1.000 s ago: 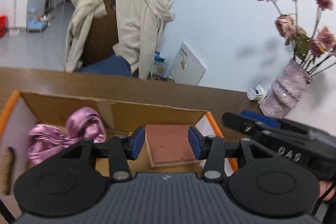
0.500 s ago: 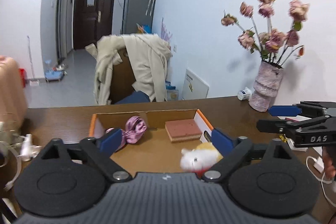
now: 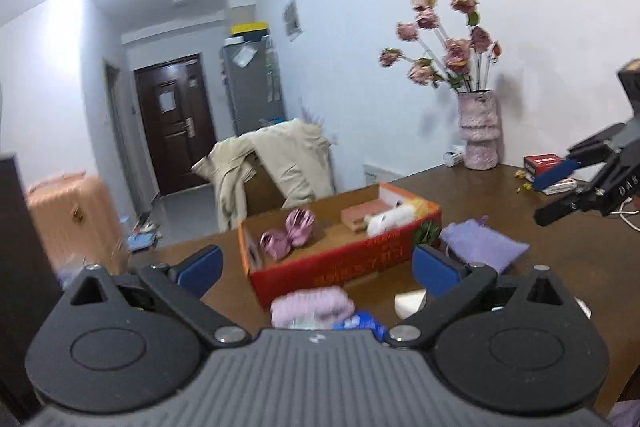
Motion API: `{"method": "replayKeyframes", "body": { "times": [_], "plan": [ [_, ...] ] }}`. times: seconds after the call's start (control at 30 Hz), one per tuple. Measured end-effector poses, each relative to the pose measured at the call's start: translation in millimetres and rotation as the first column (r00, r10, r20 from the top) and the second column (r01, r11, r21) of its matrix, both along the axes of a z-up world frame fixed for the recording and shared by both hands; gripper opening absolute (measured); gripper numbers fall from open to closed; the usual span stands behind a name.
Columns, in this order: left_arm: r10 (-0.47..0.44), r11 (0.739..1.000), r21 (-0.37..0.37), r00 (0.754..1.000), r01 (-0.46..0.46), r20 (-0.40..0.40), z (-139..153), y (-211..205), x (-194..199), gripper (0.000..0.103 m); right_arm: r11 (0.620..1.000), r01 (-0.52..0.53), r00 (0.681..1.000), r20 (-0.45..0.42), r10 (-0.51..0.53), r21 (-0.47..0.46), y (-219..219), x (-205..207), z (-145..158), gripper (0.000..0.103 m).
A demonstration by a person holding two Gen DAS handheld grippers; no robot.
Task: Organize soft objects
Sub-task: 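Reach the right gripper to the white twisted cloth and grasp it, then carry the white cloth toward the box with the right gripper while the left gripper grasps the white cylinder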
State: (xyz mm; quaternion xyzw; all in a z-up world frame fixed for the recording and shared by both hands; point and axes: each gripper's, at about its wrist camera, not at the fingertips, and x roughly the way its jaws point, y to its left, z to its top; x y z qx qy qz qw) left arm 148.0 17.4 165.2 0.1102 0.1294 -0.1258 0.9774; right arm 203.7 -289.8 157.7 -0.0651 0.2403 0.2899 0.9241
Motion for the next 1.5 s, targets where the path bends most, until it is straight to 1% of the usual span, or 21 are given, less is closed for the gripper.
{"method": "replayKeyframes", "body": {
  "times": [0.1,0.17,0.23,0.33,0.4,0.43,0.53,0.57,0.63,0.7,0.73,0.77,0.8,0.83,0.87,1.0,1.13,1.23,1.3,1.37,1.5],
  "plan": [
    [0.018,1.0,-0.024,0.999,-0.02,-0.051,-29,8,-8,0.103,0.999,0.004,1.0,0.005,-0.003,-0.042,0,-12,-23,0.079],
    [0.042,0.998,-0.038,0.995,-0.046,-0.092,-48,14,-11,0.103,0.999,0.008,1.0,-0.019,-0.009,-0.032,-5,-16,-38,0.079],
    [0.07,0.997,-0.031,0.99,-0.075,-0.121,-68,20,-14,0.103,1.0,0.022,0.999,-0.047,-0.023,-0.017,-12,-22,-52,0.079],
    [0.107,0.992,-0.044,0.977,-0.117,-0.184,-93,30,-12,0.103,0.999,0.042,0.995,-0.093,-0.043,-0.01,-25,-32,-73,0.078],
    [0.116,0.988,-0.072,0.966,-0.136,-0.232,-106,36,-7,0.103,0.998,0.056,0.99,-0.125,-0.057,-0.008,-32,-36,-85,0.077],
    [0.124,0.987,-0.071,0.961,-0.146,-0.248,-111,36,-4,0.103,0.998,0.062,0.988,-0.139,-0.063,-0.008,-36,-39,-91,0.077],
    [0.137,0.986,-0.059,0.956,-0.158,-0.259,-119,33,5,0.103,0.996,0.084,0.982,-0.165,-0.088,-0.034,-41,-46,-106,0.076],
    [0.135,0.985,-0.066,0.956,-0.158,-0.262,-120,33,6,0.103,0.995,0.09,0.981,-0.17,-0.096,-0.04,-42,-47,-110,0.075],
    [0.133,0.984,-0.077,0.952,-0.159,-0.274,-122,32,13,0.102,0.994,0.102,0.98,-0.17,-0.108,-0.045,-43,-50,-115,0.068],
    [0.141,0.984,-0.069,0.949,-0.167,-0.282,-124,29,18,0.101,0.994,0.098,0.979,-0.173,-0.105,-0.05,-43,-52,-120,0.058],
    [0.142,0.984,-0.062,0.946,-0.167,-0.291,-126,28,20,0.095,0.994,0.093,0.979,-0.175,-0.102,-0.058,-42,-52,-123,0.056],
    [0.139,0.984,-0.063,0.944,-0.165,-0.298,-126,26,22,0.089,0.993,0.092,0.98,-0.171,-0.103,-0.068,-40,-52,-124,0.05],
    [0.133,0.984,-0.072,0.943,-0.162,-0.305,-127,26,23,0.085,0.993,0.09,0.981,-0.164,-0.102,-0.079,-38,-53,-125,0.04],
    [0.13,0.984,-0.078,0.942,-0.161,-0.31,-127,26,23,0.079,0.992,0.087,0.982,-0.16,-0.1,-0.089,-37,-53,-126,0.035],
    [0.124,0.984,-0.085,0.939,-0.159,-0.32,-128,27,25,0.074,0.992,0.085,0.982,-0.158,-0.1,-0.096,-36,-53,-126,0.032],
    [0.106,0.979,-0.123,0.929,-0.159,-0.355,-130,32,30,0.062,0.992,0.087,0.983,-0.156,-0.101,-0.096,-35,-49,-126,0.021],
    [0.093,0.978,-0.14,0.929,-0.153,-0.359,-130,33,30,0.057,0.991,0.1,0.982,-0.155,-0.113,-0.087,-37,-44,-125,0.017],
    [0.068,0.982,-0.144,0.94,-0.122,-0.333,-125,31,27,0.056,0.991,0.105,0.983,-0.143,-0.116,-0.08,-38,-40,-122,0.016],
    [0.037,0.979,-0.181,0.949,-0.098,-0.313,-115,34,30,0.056,0.992,0.103,0.986,-0.126,-0.112,-0.073,-38,-34,-116,0.016],
    [0.01,0.974,-0.215,0.955,-0.076,-0.295,-102,37,41,0.056,0.993,0.107,0.988,-0.108,-0.113,-0.056,-38,-24,-110,0.016],
    [-0.014,0.971,-0.234,0.959,-0.055,-0.281,-72,37,87,0.056,0.993,0.109,0.992,-0.051,-0.112,-0.048,-30,7,-92,0.015]
  ]
}}
